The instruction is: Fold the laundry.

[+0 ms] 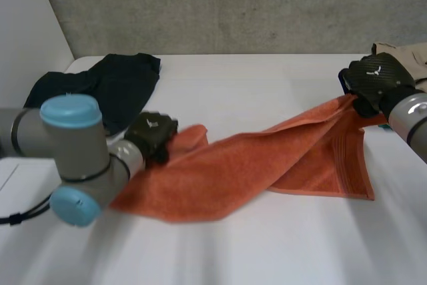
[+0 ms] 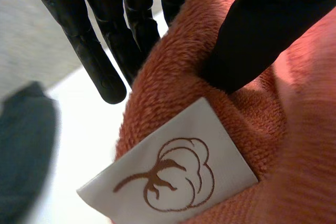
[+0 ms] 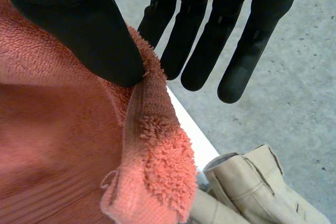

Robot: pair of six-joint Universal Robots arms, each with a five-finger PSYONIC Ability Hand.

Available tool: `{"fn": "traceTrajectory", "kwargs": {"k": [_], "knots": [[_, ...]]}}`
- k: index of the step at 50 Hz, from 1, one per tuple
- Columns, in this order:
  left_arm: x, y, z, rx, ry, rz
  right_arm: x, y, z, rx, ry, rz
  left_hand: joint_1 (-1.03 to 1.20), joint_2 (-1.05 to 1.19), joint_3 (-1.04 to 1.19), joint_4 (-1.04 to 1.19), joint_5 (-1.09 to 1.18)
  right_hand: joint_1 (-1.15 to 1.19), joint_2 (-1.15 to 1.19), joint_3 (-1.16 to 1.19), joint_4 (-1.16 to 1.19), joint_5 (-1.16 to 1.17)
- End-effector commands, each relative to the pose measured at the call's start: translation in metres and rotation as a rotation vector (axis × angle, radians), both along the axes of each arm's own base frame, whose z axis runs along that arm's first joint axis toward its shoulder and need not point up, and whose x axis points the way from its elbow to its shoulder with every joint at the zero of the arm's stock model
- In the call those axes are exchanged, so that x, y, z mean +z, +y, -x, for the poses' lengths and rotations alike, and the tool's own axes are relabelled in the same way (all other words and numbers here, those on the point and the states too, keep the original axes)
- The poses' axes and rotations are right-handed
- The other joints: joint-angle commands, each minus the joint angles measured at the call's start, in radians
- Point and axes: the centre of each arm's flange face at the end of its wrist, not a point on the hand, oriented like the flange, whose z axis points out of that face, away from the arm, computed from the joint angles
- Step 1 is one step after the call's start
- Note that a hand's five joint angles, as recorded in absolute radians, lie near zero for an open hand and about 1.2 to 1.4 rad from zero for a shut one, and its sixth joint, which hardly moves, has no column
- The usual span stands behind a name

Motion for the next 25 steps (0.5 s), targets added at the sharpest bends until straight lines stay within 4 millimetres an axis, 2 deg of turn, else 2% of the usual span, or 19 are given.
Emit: {"fn": "traceTrajectory", "kwargs": {"k": [1,2,3,5,6,7,9,10,11,12,14,17,22,25], "knots": [[0.074,-0.051,0.012,0.075,0.104,0.263,0.027,-0.035,-0.015,-0.034,-0.079,0.113,0.245,0.203,0.208,0.201,0.252,0.305,0.222,0.212,0.198,0.224],[0.084,-0.055,0.014,0.077,0.124,0.301,0.047,-0.038,-0.025,-0.034,-0.141,0.18,0.245,0.203,0.208,0.201,0.252,0.305,0.222,0.212,0.198,0.224],[0.106,-0.063,0.016,0.082,0.171,0.378,0.057,-0.038,-0.029,-0.034,-0.175,0.217,0.245,0.203,0.208,0.201,0.252,0.305,0.222,0.212,0.198,0.224],[0.129,-0.067,0.02,0.08,0.218,0.468,0.076,-0.039,-0.036,-0.026,-0.247,0.286,0.245,0.203,0.208,0.201,0.252,0.305,0.222,0.212,0.198,0.224],[0.141,-0.068,0.022,0.077,0.24,0.514,0.092,-0.04,-0.041,-0.02,-0.31,0.354,0.245,0.203,0.208,0.201,0.252,0.305,0.222,0.212,0.198,0.224],[0.165,-0.067,0.022,0.079,0.284,0.606,0.099,-0.04,-0.042,-0.018,-0.337,0.388,0.245,0.203,0.208,0.201,0.252,0.305,0.222,0.212,0.198,0.224],[0.192,-0.061,0.02,0.082,0.329,0.694,0.114,-0.04,-0.041,-0.016,-0.38,0.455,0.245,0.203,0.208,0.201,0.252,0.305,0.222,0.212,0.198,0.224],[0.204,-0.058,0.018,0.083,0.348,0.731,0.129,-0.036,-0.042,-0.003,-0.402,0.512,0.245,0.203,0.208,0.201,0.252,0.305,0.222,0.212,0.198,0.224],[0.224,-0.051,0.015,0.083,0.378,0.791,0.135,-0.034,-0.041,0.002,-0.408,0.533,0.245,0.203,0.208,0.201,0.252,0.305,0.222,0.212,0.198,0.224],[0.232,-0.048,0.013,0.084,0.387,0.81,0.141,-0.03,-0.04,0.002,-0.412,0.547,0.245,0.203,0.208,0.201,0.252,0.305,0.222,0.212,0.198,0.224],[0.239,-0.042,0.009,0.09,0.392,0.819,0.153,-0.022,-0.033,-0.002,-0.415,0.56,0.245,0.203,0.208,0.201,0.252,0.305,0.222,0.212,0.198,0.224],[0.238,-0.032,0.002,0.104,0.381,0.801,0.156,-0.012,-0.03,-0.004,-0.404,0.53,0.245,0.203,0.208,0.201,0.252,0.305,0.222,0.212,0.198,0.224],[0.231,-0.013,-0.005,0.103,0.361,0.754,0.137,0.007,-0.033,0.037,-0.355,0.384,0.245,0.203,0.208,0.201,0.252,0.305,0.222,0.212,0.198,0.224],[0.234,0.001,-0.012,0.103,0.357,0.744,0.138,0.022,-0.033,0.063,-0.34,0.356,0.245,0.203,0.208,0.201,0.252,0.305,0.222,0.212,0.198,0.224]]}}
